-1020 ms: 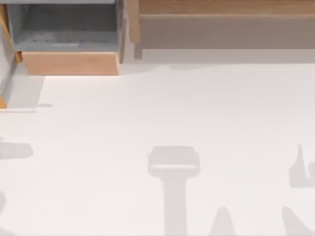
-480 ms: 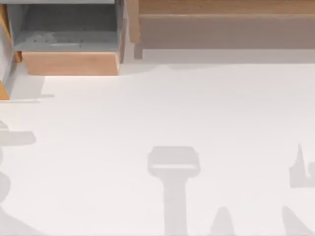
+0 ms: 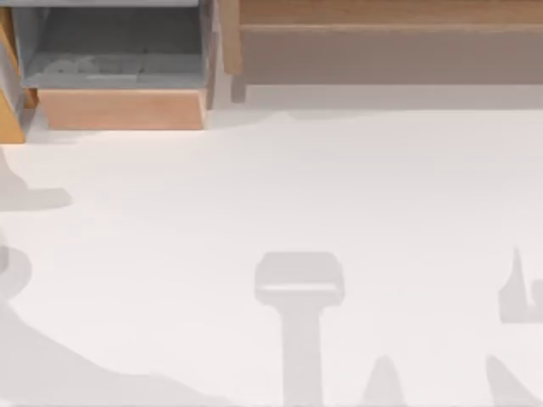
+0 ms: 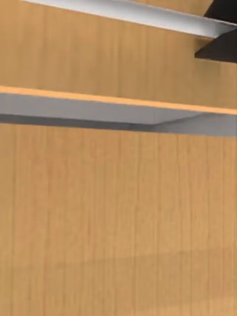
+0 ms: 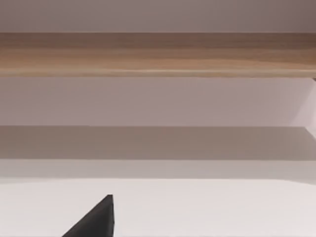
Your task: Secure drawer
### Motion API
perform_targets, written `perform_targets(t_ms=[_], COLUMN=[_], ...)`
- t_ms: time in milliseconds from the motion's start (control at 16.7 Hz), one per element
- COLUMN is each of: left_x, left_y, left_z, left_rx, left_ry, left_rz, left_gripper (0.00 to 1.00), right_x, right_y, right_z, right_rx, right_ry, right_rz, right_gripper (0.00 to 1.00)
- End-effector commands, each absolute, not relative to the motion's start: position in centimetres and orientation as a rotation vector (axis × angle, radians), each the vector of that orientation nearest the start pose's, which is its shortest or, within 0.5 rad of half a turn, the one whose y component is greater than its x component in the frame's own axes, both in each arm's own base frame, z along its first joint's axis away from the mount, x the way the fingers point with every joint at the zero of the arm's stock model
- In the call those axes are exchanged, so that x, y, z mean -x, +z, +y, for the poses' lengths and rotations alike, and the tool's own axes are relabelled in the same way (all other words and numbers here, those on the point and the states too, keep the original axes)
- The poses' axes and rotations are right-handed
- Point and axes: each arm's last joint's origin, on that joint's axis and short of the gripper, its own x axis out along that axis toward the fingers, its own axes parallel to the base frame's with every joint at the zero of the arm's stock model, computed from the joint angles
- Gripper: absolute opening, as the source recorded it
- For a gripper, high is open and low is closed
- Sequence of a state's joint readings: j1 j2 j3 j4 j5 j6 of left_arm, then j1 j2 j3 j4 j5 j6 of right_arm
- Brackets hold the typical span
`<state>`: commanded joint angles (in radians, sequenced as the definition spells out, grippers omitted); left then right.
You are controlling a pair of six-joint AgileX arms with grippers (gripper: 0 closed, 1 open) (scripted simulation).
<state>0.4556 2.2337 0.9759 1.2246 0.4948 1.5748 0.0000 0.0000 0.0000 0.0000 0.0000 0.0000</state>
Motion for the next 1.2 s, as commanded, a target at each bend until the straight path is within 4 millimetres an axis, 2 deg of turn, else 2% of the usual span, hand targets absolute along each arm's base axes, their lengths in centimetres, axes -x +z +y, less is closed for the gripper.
perform_targets(t_ms=[300,420,600,720,1020,1200], left_x=[-38.0,-39.3,-42.2,-43.5,-43.9,-43.9], left_y=[8.6,8.3,9.5,9.2,8.9,8.9], left_z=[17.5,17.5,17.9,17.6,17.4,17.4], left_rx=[-1.541,-1.538,-1.56,-1.552,-1.546,-1.546], left_ry=[-0.036,-0.041,-0.009,-0.021,-0.028,-0.028], left_rz=[0.025,0.032,-0.003,0.007,0.013,0.013], left_gripper=[0.0,0.0,0.0,0.0,0.0,0.23], right_x=[-10.6,-10.6,-10.6,-10.6,-10.6,-10.6], right_y=[16.0,16.0,16.0,16.0,16.0,16.0], right_z=[-0.1,-0.1,-0.1,-0.1,-0.1,-0.1], right_rx=[0.0,0.0,0.0,0.0,0.0,0.0], right_ry=[0.0,0.0,0.0,0.0,0.0,0.0], right_rz=[0.0,0.0,0.0,0.0,0.0,0.0], right_gripper=[1.0,1.0,1.0,1.0,1.0,1.0])
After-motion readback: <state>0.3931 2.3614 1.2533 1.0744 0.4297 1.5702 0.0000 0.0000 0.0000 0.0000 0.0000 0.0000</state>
